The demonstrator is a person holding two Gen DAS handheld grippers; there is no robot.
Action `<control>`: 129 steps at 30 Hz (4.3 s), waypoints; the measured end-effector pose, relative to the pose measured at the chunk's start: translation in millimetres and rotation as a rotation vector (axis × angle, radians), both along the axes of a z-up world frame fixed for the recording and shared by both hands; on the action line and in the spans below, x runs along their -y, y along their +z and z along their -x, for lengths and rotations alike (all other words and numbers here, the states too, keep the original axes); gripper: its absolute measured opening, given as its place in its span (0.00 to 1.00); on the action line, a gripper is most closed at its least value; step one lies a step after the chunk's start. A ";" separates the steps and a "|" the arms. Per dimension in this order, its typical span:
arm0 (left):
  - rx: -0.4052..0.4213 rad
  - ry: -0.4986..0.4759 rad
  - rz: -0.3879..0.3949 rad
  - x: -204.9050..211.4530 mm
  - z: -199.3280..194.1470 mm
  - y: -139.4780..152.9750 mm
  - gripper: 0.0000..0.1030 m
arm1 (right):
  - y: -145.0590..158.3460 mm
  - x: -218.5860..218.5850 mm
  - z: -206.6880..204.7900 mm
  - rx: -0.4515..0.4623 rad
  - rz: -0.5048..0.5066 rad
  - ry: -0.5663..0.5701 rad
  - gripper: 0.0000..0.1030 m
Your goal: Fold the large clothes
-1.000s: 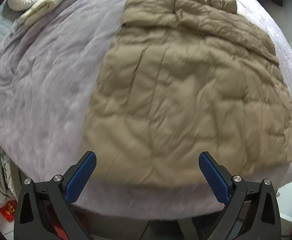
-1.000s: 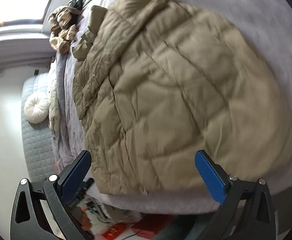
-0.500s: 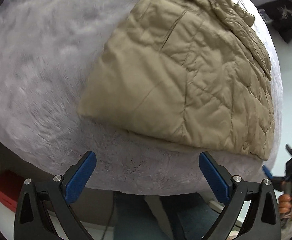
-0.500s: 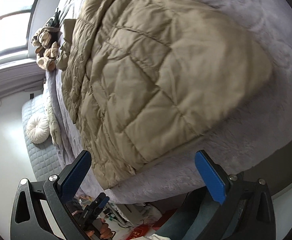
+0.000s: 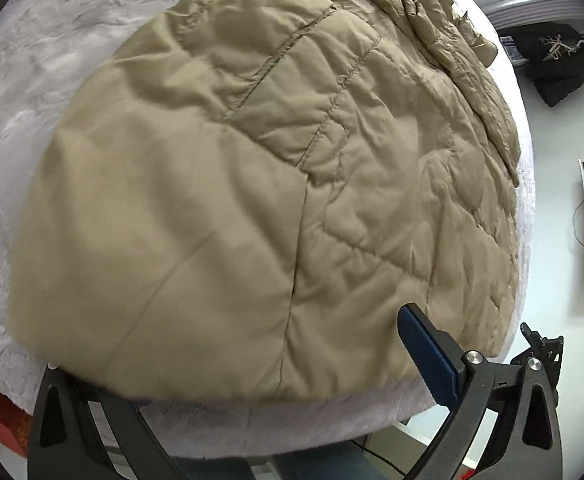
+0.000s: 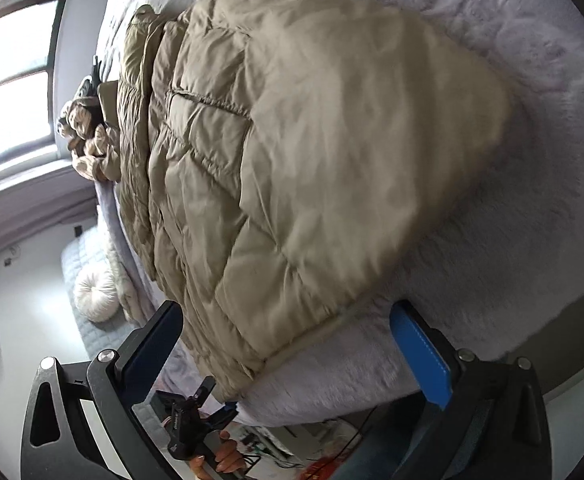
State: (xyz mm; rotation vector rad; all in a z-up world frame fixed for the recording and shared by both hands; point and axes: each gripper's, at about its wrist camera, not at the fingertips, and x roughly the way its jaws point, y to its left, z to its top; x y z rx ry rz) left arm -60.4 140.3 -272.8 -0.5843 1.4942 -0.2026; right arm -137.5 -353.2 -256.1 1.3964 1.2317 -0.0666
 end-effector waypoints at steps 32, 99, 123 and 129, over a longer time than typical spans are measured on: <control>0.403 -0.009 0.045 -9.1 -127.7 183.8 0.20 | 125.0 39.2 -151.4 0.391 0.069 0.223 0.08; 0.401 0.078 -0.514 -22.5 -397.8 52.1 0.66 | 6.6 82.5 -460.7 0.108 0.784 0.382 0.03; 0.306 -0.011 -0.543 -21.0 -328.1 78.2 0.66 | 95.6 50.7 -391.9 0.186 0.773 0.364 0.08; 0.285 -0.059 -0.513 2.1 -278.1 84.7 0.66 | 101.5 25.4 -346.5 0.178 0.673 0.377 0.08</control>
